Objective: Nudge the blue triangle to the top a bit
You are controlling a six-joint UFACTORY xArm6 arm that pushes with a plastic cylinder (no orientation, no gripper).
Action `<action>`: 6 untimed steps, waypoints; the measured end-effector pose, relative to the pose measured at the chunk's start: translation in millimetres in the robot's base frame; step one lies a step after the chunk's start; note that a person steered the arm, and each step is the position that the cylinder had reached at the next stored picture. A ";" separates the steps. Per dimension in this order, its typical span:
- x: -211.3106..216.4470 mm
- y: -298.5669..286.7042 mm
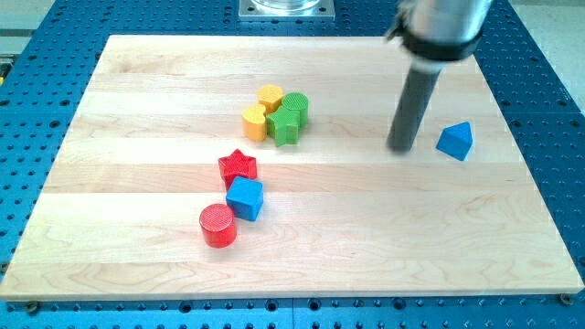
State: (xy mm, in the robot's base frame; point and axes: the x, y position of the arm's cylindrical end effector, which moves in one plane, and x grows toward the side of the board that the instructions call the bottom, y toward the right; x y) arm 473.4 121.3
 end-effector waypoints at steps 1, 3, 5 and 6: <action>30.2 48.9; -9.1 109.7; -13.0 43.1; -13.5 -62.4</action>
